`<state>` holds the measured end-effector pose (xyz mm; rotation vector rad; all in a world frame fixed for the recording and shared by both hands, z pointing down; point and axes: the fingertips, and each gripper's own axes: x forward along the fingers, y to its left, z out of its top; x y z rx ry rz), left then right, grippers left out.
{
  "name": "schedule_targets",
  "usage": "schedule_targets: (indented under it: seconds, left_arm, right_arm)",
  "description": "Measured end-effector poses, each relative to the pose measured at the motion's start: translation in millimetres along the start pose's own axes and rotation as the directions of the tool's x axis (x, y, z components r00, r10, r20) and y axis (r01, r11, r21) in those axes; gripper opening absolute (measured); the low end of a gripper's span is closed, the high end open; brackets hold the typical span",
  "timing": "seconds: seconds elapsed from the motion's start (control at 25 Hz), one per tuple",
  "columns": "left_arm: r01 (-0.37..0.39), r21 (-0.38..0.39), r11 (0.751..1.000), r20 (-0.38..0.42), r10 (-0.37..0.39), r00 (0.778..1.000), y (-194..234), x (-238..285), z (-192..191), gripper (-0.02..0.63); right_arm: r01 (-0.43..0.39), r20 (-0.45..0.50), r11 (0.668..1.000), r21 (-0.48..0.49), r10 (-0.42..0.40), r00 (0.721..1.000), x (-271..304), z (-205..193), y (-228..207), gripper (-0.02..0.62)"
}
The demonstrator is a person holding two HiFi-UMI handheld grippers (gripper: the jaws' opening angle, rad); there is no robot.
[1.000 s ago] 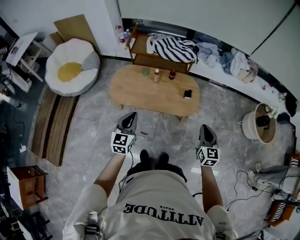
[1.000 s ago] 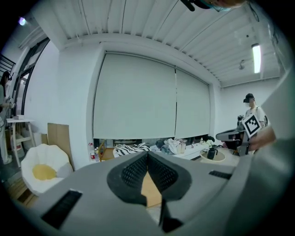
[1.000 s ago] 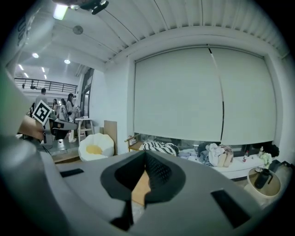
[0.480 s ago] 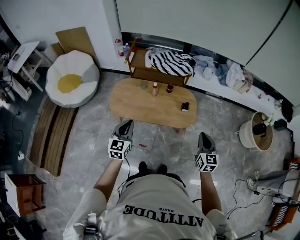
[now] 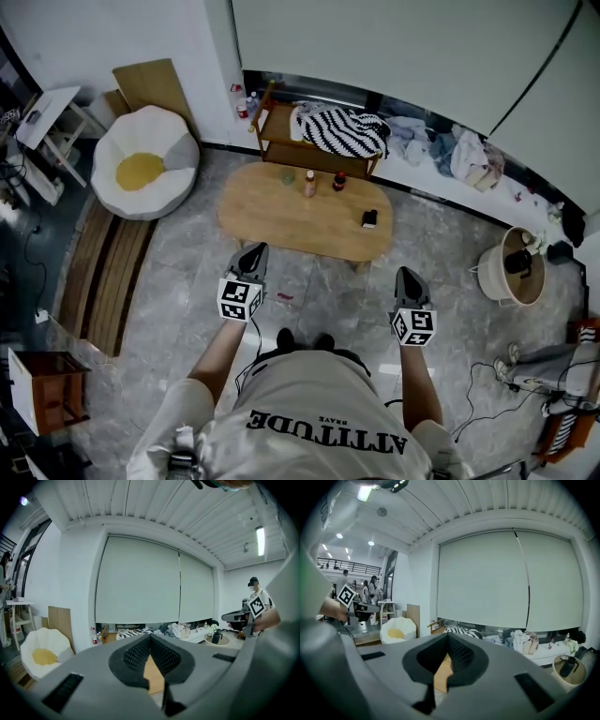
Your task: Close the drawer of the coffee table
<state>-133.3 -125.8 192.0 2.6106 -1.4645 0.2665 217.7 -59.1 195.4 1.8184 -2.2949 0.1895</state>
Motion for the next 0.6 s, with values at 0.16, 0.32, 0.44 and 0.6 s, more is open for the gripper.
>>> schedule_targets:
  seconds: [0.16,0.32,0.44,0.6]
  left_arm:
    - [0.003,-0.009,1.000,0.002,-0.003,1.000,-2,0,0,0.021]
    - [0.005,-0.011,1.000,-0.006,-0.005,1.000,-3,-2,-3,0.021]
    - [0.007,-0.012,1.000,-0.002,-0.007,1.000,-3,-4,-5,0.021]
    - [0.009,-0.014,1.000,-0.004,-0.009,1.000,-6,-7,-6,0.021]
  right_arm:
    - [-0.002,0.001,1.000,-0.001,0.002,1.000,-1,0,0,0.018]
    - [-0.003,0.002,1.000,-0.004,0.003,1.000,-2,1,3,0.018]
    - [-0.003,0.002,1.000,-0.005,0.003,1.000,-4,-1,4,0.018]
    - [0.001,0.002,1.000,-0.001,-0.001,1.000,-10,-3,4,0.018]
